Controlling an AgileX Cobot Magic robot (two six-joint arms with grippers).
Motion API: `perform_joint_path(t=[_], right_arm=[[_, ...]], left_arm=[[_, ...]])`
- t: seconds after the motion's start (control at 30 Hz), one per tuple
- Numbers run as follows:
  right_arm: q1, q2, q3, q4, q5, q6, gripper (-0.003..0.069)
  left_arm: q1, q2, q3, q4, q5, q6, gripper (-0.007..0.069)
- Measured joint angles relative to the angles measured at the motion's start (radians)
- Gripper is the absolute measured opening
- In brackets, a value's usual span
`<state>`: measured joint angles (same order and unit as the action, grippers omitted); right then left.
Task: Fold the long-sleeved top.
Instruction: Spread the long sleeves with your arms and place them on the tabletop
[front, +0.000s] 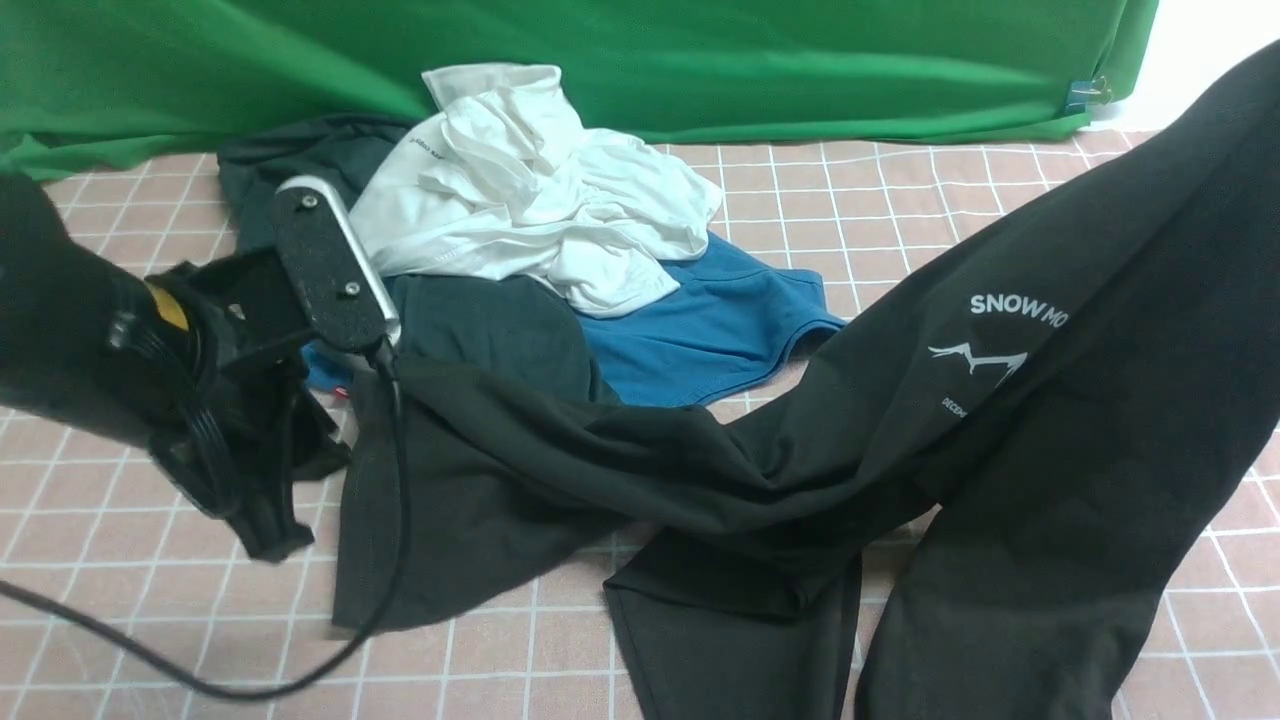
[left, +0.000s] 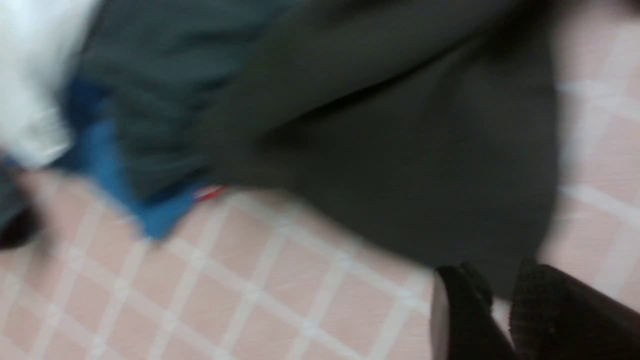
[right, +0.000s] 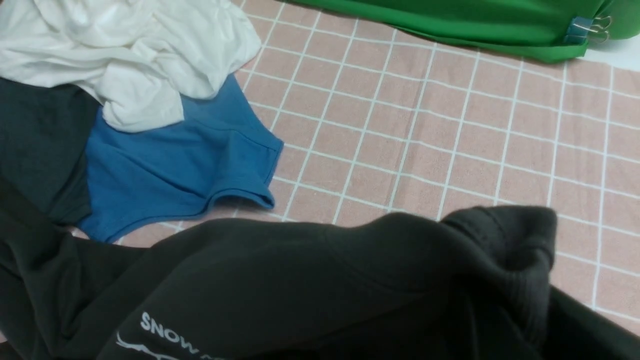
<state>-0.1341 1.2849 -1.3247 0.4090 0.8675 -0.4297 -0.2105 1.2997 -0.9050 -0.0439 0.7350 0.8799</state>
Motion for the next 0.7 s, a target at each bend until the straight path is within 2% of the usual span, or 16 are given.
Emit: perform_joint_path(t=[0.1,0.2,0.23,0.3,0.33,0.4,0.57,0.67,0.7], right_arm=[[0.0,0.013,0.0,0.003,-0.004,-0.001,0.0099],[0.0,0.041,0.0,0.006,-0.007,-0.001,0.0099],[0.0,0.046,0.0,0.007,-0.009,-0.001,0.0099],[0.0,0.058,0.0,0.008,-0.014,-0.004,0.0099],[0.0,0.059,0.0,0.008,-0.014,-0.004,0.0099],[0.0,0.073,0.0,0.024,-0.019,-0.01,0.0099],[0.0,0.083,0.0,0.042,-0.012,-0.022,0.0099],[0.0,0.083,0.0,0.045,-0.011,-0.023,0.0099],[0.0,0.083,0.0,0.045,-0.011,-0.023,0.0099]], left_arm=[[0.0,0.039,-0.029,-0.001,0.007,-0.034,0.0165],[0.0,0.119,-0.128,-0.093,0.152,0.015,0.0163],[0.0,0.132,-0.154,-0.119,0.19,0.055,0.0157],[0.0,0.18,-0.202,-0.19,0.265,0.212,0.0141],[0.0,0.18,-0.204,-0.195,0.27,0.225,0.0141],[0.0,0.221,-0.205,-0.248,0.313,0.341,0.0137],[0.0,0.234,-0.075,-0.232,0.27,0.379,0.0176],[0.0,0.233,0.08,-0.203,0.1,0.483,0.0274],[0.0,0.233,0.091,-0.202,0.08,0.49,0.0281]])
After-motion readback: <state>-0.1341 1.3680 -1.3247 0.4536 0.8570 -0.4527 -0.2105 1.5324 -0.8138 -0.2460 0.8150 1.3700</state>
